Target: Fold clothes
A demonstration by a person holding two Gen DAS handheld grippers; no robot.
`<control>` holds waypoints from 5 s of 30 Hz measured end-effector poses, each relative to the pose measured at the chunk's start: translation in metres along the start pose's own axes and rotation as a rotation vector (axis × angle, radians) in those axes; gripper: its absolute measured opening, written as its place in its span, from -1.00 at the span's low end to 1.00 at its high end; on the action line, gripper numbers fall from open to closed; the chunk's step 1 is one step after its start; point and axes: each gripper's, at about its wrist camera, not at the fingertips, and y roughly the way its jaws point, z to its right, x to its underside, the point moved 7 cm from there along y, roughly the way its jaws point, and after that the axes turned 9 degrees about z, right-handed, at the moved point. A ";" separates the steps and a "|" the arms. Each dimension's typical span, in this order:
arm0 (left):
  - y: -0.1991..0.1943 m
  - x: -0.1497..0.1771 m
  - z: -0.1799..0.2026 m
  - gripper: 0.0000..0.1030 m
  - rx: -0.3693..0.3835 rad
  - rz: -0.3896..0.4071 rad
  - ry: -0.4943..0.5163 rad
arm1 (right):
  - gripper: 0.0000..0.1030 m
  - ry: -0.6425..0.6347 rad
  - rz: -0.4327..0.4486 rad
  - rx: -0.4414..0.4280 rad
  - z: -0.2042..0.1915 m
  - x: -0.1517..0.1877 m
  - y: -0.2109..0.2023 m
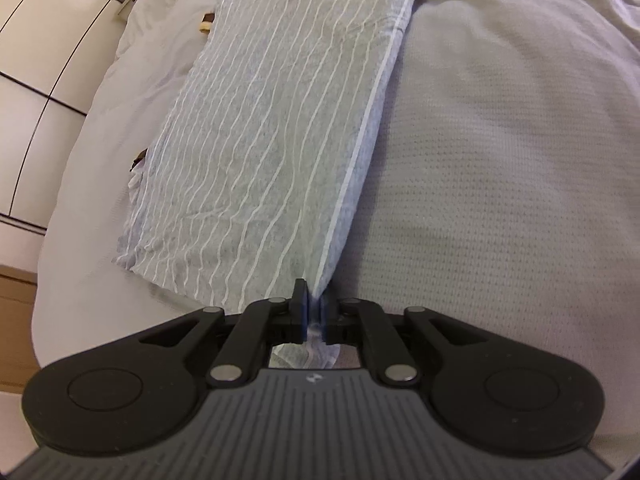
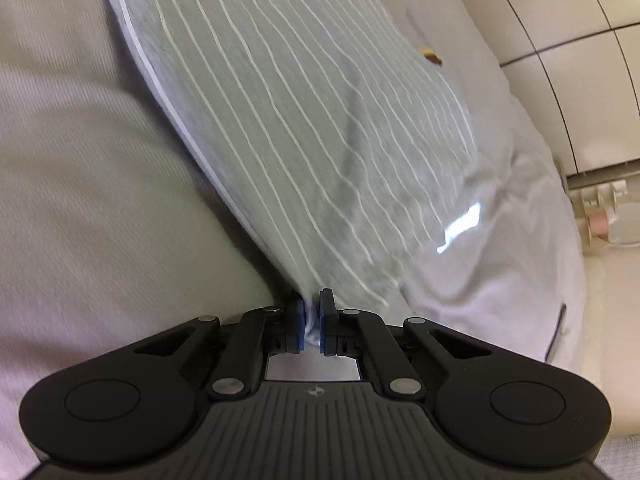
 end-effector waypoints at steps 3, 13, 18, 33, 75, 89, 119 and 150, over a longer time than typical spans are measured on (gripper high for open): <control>-0.016 0.010 -0.009 -0.58 0.050 0.079 -0.024 | -0.56 0.037 -0.084 0.068 0.007 0.004 -0.007; -0.037 0.072 -0.084 -0.38 -0.051 0.227 0.128 | -0.30 0.269 -0.074 0.080 -0.042 -0.089 -0.102; 0.004 0.089 -0.114 -0.33 -0.133 0.274 0.368 | -0.07 0.384 0.031 -0.037 -0.089 -0.187 -0.143; 0.126 0.072 -0.139 -0.37 -0.180 0.404 0.762 | -0.04 0.408 0.162 -0.137 -0.148 -0.301 -0.150; 0.020 0.024 -0.178 -0.92 -0.095 0.338 0.841 | -0.94 0.432 0.350 -0.147 -0.133 -0.346 -0.199; 0.093 -0.217 -0.145 -0.92 0.068 0.285 0.966 | -0.94 1.201 0.417 -0.200 0.035 -0.176 -0.175; 0.197 -0.320 -0.155 -0.39 0.279 0.241 0.404 | -0.65 1.732 0.154 -0.276 0.028 0.026 -0.072; 0.214 -0.322 -0.147 -0.99 0.371 0.242 0.261 | -0.61 1.418 0.185 -0.269 0.079 -0.014 0.000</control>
